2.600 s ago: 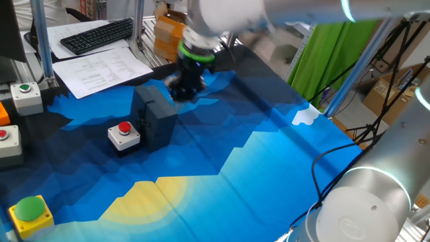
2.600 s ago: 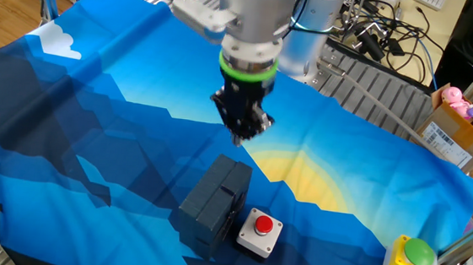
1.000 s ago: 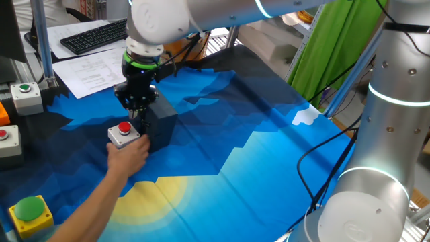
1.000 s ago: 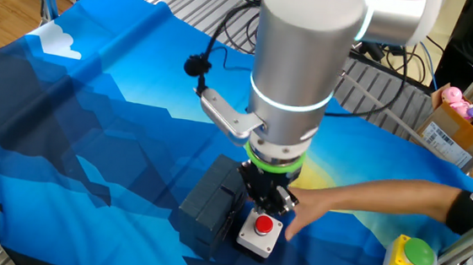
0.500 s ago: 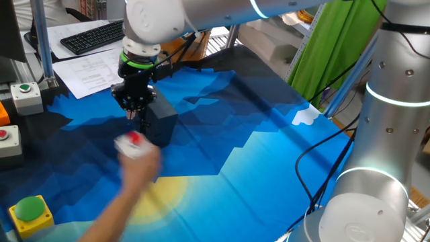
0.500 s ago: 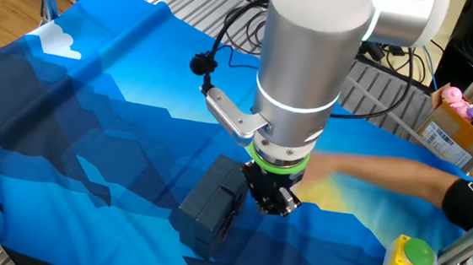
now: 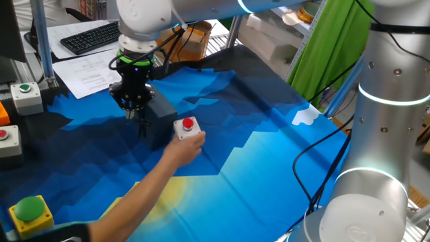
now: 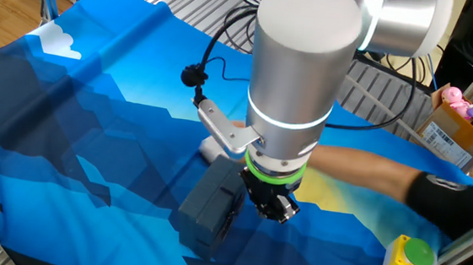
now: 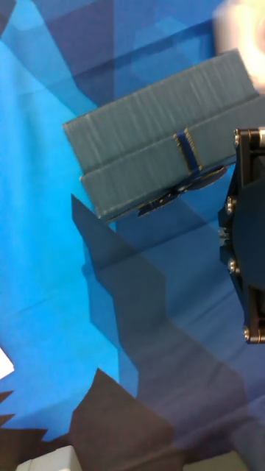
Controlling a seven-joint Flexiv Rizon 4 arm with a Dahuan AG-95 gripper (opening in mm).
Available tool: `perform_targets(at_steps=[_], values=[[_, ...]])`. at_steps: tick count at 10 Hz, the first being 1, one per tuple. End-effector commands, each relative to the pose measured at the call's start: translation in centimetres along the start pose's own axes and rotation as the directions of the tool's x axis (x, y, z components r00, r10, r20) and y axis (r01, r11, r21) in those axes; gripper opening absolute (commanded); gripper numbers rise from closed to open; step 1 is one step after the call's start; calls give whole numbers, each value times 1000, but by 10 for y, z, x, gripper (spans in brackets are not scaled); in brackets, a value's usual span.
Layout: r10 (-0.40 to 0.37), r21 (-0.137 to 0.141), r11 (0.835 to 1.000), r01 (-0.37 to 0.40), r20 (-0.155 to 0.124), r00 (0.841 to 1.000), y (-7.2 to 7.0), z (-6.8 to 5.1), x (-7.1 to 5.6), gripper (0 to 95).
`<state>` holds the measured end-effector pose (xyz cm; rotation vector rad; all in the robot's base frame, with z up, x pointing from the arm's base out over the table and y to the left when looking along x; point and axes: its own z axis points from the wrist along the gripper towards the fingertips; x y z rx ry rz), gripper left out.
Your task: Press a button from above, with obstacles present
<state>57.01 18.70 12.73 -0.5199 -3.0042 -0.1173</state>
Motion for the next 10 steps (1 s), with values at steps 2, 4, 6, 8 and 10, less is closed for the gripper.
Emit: perform_targets(at_steps=[2, 4, 6, 8, 10], values=[[-18, 18, 1000, 19, -28, 999, 0, 0, 0, 0], [-20, 23, 1000, 21, -26, 999, 0, 0, 0, 0], [-21, 22, 1000, 21, -26, 999, 0, 0, 0, 0], [-18, 21, 1000, 19, -24, 1000, 0, 0, 0, 0], [-17, 21, 1000, 18, -23, 1000, 0, 0, 0, 0]])
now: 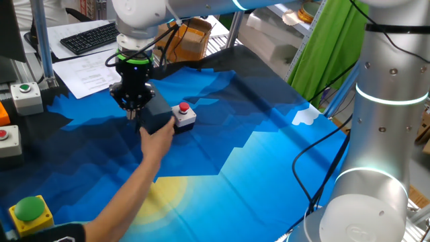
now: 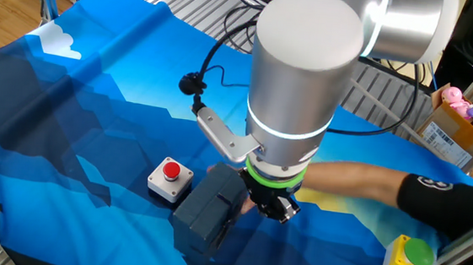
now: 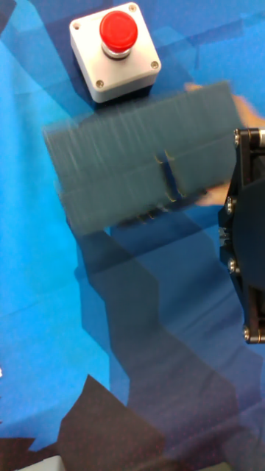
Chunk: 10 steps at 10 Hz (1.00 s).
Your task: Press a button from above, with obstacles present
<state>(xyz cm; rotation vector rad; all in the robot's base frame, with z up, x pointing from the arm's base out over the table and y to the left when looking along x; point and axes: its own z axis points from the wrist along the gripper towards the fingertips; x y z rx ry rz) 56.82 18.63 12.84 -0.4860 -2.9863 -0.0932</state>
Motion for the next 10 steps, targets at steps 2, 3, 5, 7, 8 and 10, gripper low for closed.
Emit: perform_targets(at_steps=[2, 3, 5, 7, 8, 10], values=[[2, 1, 1000, -2, 1, 1000, 1, 1, -1, 0], [3, 1, 1000, -3, 1, 1000, 1, 1, -1, 0], [3, 2, 1000, -3, 4, 1000, 1, 1, -1, 0], [-13, 8, 1000, 13, 0, 1000, 1, 1, -1, 0], [-26, 10, 1000, 26, -8, 1000, 1, 1, -1, 0], [-50, -11, 999, 50, -29, 998, 1, 1, -1, 0]])
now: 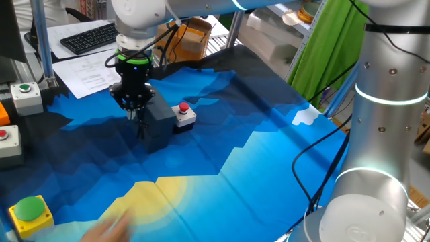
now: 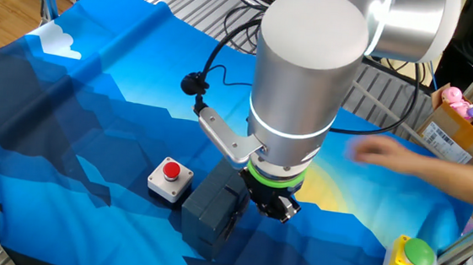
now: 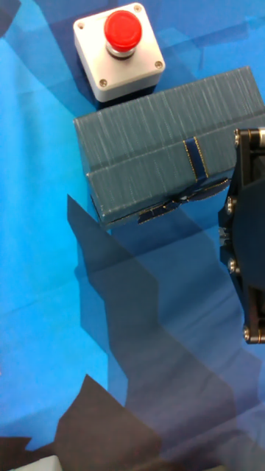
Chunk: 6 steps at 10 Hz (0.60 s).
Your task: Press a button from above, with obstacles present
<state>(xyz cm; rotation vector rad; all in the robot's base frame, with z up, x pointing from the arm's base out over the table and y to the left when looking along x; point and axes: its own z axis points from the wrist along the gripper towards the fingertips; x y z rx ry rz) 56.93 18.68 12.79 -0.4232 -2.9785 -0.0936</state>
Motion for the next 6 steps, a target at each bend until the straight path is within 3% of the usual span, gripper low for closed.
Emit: perform_targets(at_steps=[1, 2, 5, 6], values=[[-36, -66, 997, 34, -35, 999, 1, 0, 0, 0], [-14, -97, 995, 10, -37, 999, 1, 0, 0, 0], [-17, -53, 998, 16, -21, 1000, -1, 1, -1, 0], [-32, -36, 999, 32, -16, 999, -8, -5, 0, 0]])
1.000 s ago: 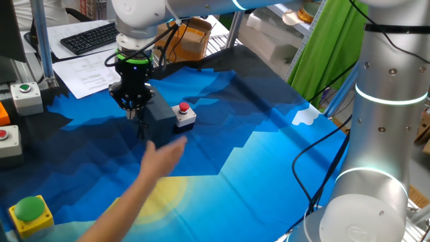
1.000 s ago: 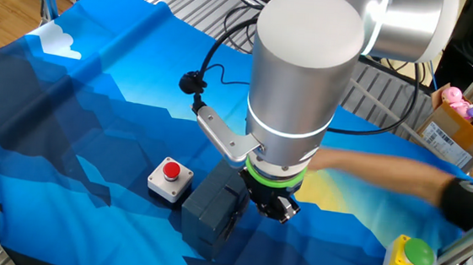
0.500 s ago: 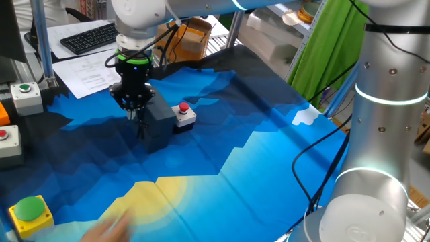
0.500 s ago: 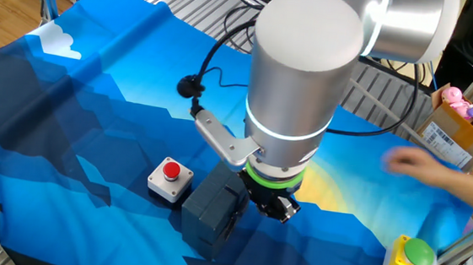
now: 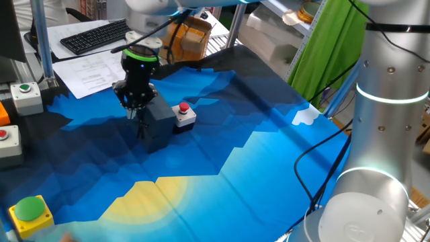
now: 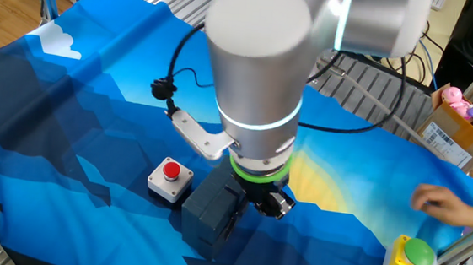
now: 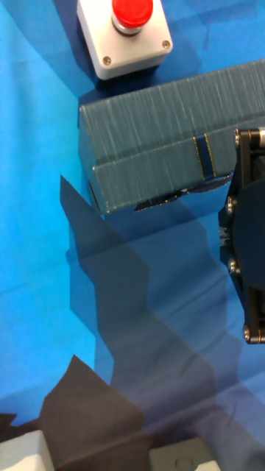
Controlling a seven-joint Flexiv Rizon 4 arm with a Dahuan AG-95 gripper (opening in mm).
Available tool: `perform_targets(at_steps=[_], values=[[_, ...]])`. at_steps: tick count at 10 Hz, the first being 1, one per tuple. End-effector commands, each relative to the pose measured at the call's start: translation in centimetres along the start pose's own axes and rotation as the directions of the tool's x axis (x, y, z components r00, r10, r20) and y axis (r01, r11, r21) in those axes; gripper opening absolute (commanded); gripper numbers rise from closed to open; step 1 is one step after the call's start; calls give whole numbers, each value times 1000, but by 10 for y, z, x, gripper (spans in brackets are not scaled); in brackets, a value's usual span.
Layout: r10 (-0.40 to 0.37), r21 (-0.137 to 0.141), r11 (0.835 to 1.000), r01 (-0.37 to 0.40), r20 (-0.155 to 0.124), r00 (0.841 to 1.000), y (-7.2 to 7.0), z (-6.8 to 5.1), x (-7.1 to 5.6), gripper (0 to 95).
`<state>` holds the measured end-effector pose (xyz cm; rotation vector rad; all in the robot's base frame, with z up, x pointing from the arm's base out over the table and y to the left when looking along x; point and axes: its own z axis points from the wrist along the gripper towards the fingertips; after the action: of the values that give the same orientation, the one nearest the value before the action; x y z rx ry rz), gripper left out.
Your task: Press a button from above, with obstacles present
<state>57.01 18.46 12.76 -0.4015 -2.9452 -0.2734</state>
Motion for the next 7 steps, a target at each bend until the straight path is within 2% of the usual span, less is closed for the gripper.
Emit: perform_targets(at_steps=[1, 2, 3, 5, 6, 7], values=[[-20, 75, 997, 19, 19, 1000, -14, -17, 5, 0], [5, 44, 999, -6, 17, 1000, -23, -31, 14, 0], [4, 41, 999, -5, 21, 1000, -29, -40, 19, 0], [-15, 27, 1000, 14, 5, 1000, -41, -56, 18, 0], [-41, 31, 999, 41, -2, 999, -53, -69, 7, 0], [-69, 34, 997, 69, -1, 998, -66, -77, -7, 0]])
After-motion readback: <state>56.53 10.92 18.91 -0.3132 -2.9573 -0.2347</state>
